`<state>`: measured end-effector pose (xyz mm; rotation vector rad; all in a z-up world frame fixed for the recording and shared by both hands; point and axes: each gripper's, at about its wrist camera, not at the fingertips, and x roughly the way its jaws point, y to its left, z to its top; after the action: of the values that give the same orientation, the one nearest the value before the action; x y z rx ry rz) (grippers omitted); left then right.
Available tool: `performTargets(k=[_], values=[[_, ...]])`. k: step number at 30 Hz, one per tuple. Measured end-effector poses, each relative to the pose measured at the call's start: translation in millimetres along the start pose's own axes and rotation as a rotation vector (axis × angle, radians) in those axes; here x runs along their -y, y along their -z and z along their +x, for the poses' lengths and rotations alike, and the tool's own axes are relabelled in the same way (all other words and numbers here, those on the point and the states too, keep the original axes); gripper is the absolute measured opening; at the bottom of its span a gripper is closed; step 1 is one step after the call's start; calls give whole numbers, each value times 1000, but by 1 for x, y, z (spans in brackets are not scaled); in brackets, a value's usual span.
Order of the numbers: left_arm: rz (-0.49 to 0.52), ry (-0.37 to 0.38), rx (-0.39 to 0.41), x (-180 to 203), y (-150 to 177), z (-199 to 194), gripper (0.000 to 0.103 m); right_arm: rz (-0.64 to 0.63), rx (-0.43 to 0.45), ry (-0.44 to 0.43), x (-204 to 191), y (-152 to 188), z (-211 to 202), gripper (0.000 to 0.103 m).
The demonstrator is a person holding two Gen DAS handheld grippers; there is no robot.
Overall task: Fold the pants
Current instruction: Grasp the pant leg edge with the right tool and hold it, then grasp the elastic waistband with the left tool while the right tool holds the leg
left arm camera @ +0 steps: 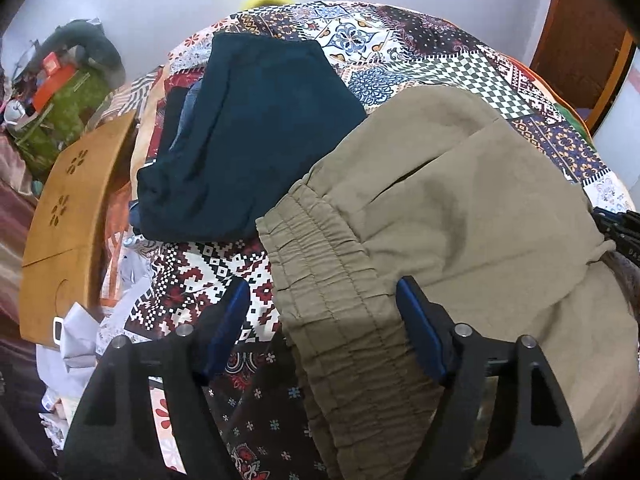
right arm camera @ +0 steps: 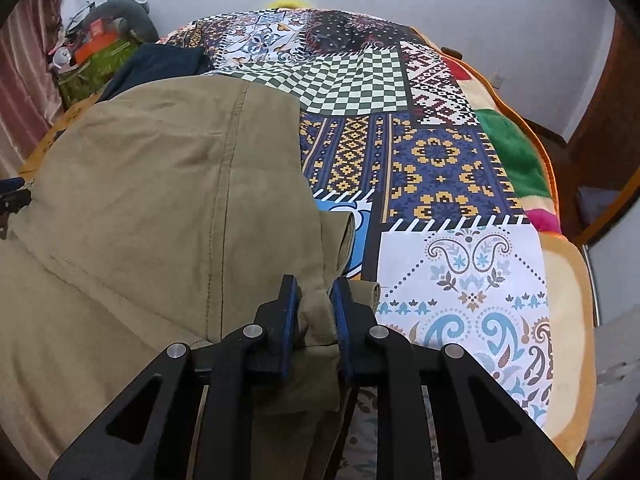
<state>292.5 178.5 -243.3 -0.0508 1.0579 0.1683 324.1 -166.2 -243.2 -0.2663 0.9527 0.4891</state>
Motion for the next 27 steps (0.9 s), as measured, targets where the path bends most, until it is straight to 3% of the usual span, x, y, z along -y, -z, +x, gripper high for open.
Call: performTargets(k=[6,14,17,19,23,27], values=[[20,9,6,-1,-1,-2,80,10,14,109,7,-2,-14,3],[-5,7,74,-6,-14,-37,81,15,121,67,7,-17,-71,6],[-38,7,112,-17,-26,-49,85,4,165,34,-1,-29,-81,23],[-52,-14,137,-24,-33,-54,89,-6,211,-2,-11,-39,-87,45],[-76,-51,146,-39,-49,-50,91,-6,246,-70,-22,-57,-82,54],[-118,-48,101,-53,-61,-26,91,3,238,-113,-26,-82,-58,60]])
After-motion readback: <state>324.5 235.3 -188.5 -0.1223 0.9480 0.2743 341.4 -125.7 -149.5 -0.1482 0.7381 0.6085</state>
